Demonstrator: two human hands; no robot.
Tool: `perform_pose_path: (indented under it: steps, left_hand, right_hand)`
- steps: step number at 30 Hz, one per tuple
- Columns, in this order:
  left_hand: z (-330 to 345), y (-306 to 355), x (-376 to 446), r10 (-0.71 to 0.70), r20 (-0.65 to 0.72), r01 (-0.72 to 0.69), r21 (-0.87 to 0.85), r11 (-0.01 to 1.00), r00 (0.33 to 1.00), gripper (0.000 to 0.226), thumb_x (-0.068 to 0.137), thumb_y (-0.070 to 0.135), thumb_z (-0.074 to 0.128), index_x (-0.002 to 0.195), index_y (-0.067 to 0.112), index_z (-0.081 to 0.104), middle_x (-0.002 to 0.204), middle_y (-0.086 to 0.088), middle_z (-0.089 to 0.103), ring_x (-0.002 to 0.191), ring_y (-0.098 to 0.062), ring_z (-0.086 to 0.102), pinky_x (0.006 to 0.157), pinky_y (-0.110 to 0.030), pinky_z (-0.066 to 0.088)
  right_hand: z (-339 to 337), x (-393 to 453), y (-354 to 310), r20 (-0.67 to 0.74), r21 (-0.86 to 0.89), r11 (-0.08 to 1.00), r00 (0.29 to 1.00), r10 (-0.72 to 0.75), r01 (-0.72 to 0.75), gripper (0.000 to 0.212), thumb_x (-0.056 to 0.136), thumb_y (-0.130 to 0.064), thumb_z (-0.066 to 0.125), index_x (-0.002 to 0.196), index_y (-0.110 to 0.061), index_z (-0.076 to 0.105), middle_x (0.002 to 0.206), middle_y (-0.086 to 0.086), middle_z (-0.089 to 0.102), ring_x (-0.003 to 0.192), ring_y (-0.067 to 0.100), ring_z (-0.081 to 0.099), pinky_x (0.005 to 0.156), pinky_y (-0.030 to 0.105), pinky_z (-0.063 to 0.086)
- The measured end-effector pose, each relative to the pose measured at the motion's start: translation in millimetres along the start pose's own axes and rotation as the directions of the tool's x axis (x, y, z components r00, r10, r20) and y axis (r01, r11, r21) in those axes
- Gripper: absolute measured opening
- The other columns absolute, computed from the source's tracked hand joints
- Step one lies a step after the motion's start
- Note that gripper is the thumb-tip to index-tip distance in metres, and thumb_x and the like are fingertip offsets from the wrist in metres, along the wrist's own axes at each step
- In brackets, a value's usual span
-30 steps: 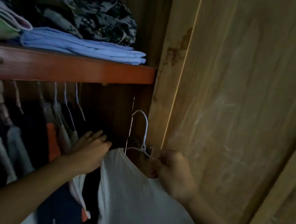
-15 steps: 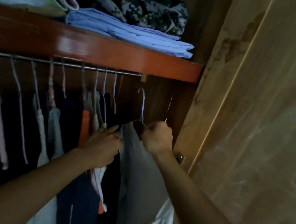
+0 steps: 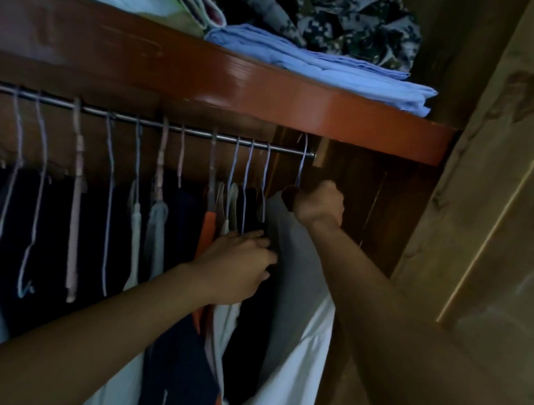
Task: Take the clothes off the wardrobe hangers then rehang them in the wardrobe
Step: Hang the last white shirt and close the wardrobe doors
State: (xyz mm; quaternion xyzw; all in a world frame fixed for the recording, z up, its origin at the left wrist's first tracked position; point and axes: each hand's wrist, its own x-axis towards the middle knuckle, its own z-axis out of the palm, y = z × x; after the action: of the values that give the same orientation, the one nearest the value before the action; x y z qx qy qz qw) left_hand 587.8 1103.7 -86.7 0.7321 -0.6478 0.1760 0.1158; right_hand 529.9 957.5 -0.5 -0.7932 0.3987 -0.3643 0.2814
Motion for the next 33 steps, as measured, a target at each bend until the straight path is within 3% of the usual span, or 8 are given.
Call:
perform_pose_path:
  steps: [4, 11, 17, 20, 24, 27, 31, 33]
  left_hand:
    - [-7, -1, 3, -0.034, -0.026, 0.033, -0.044, 0.998, 0.999, 0.02, 0.098, 0.027, 0.053, 0.107, 0.016, 0.067, 0.107, -0.001, 0.061, 0.102, -0.018, 0.057, 0.085, -0.037, 0.049]
    - [-16, -7, -10, -0.034, 0.022, 0.037, -0.152, 0.988, 0.999, 0.026, 0.097, 0.03, 0.054, 0.115, 0.018, 0.068, 0.106, 0.0, 0.063, 0.097, -0.017, 0.059, 0.084, -0.036, 0.05]
    - [-29, -16, -18, -0.108, 0.143, 0.141, -0.249, 0.958, 0.984, 0.023, 0.096, 0.025, 0.051, 0.098, 0.019, 0.073, 0.099, 0.004, 0.07, 0.09, -0.01, 0.063, 0.081, -0.032, 0.053]
    - [-37, -17, -21, -0.109, 0.178, 0.152, -0.25, 0.956, 0.978, 0.022, 0.094, 0.029, 0.053, 0.103, 0.022, 0.072, 0.104, 0.003, 0.07, 0.095, -0.013, 0.064, 0.083, -0.033, 0.053]
    - [-51, -24, -22, -0.111, 0.18, 0.148, -0.208, 0.967, 0.977, 0.021, 0.092, 0.032, 0.055, 0.102, 0.02, 0.069, 0.103, 0.0, 0.07, 0.096, -0.019, 0.065, 0.083, -0.036, 0.054]
    - [-60, -32, -22, -0.134, 0.158, 0.159, -0.158, 0.974, 0.978, 0.016, 0.092, 0.035, 0.056, 0.094, 0.022, 0.064, 0.097, 0.001, 0.069, 0.094, -0.021, 0.065, 0.08, -0.032, 0.052]
    - [-65, -31, -27, -0.164, 0.18, 0.177, -0.058, 0.982, 0.97, 0.028, 0.093, 0.041, 0.055, 0.116, 0.026, 0.061, 0.119, -0.001, 0.064, 0.115, -0.025, 0.057, 0.092, -0.034, 0.042]
    - [-68, -27, -32, -0.184, 0.208, 0.191, -0.013, 0.981, 0.96, 0.03, 0.092, 0.043, 0.054, 0.114, 0.024, 0.058, 0.124, -0.003, 0.061, 0.121, -0.027, 0.053, 0.097, -0.037, 0.04]
  right_hand:
    - [10, 9, 0, 0.032, 0.046, 0.999, 0.999, -0.008, 0.006, 0.034, 0.088, -0.03, 0.07, 0.112, -0.006, 0.065, 0.115, 0.015, 0.066, 0.101, 0.032, 0.066, 0.087, 0.045, 0.058]
    - [26, 21, 2, 0.094, 0.09, 0.996, 0.995, 0.015, -0.023, 0.04, 0.085, -0.03, 0.073, 0.113, 0.0, 0.067, 0.119, 0.019, 0.067, 0.105, 0.034, 0.066, 0.088, 0.041, 0.057]
    - [36, 11, 16, 0.094, 0.119, 0.991, 0.994, 0.054, -0.065, 0.029, 0.087, -0.031, 0.073, 0.096, -0.004, 0.072, 0.107, 0.018, 0.071, 0.091, 0.031, 0.067, 0.077, 0.031, 0.053]
    - [33, 7, 15, 0.118, 0.056, 0.997, 0.992, 0.052, -0.059, 0.018, 0.09, -0.024, 0.068, 0.09, -0.006, 0.072, 0.106, 0.016, 0.072, 0.089, 0.032, 0.067, 0.079, 0.033, 0.055]
    - [22, -1, 6, 0.159, -0.085, 0.996, 0.987, 0.033, -0.02, 0.029, 0.09, -0.023, 0.065, 0.11, -0.003, 0.07, 0.113, 0.02, 0.069, 0.102, 0.037, 0.066, 0.077, 0.03, 0.05]
    - [13, -16, 3, 0.213, -0.165, 0.986, 0.977, 0.011, 0.025, 0.028, 0.091, -0.027, 0.065, 0.108, -0.006, 0.072, 0.098, 0.013, 0.07, 0.098, 0.035, 0.066, 0.069, 0.025, 0.041]
    - [-1, -41, 5, 0.258, -0.225, 0.97, 0.966, -0.029, 0.089, 0.027, 0.089, -0.031, 0.066, 0.109, -0.013, 0.073, 0.106, 0.014, 0.07, 0.098, 0.034, 0.066, 0.075, 0.029, 0.049]
    - [-9, -55, 6, 0.279, -0.259, 0.958, 0.959, -0.048, 0.123, 0.027, 0.09, -0.028, 0.065, 0.112, -0.015, 0.071, 0.111, 0.016, 0.069, 0.101, 0.035, 0.065, 0.078, 0.03, 0.05]
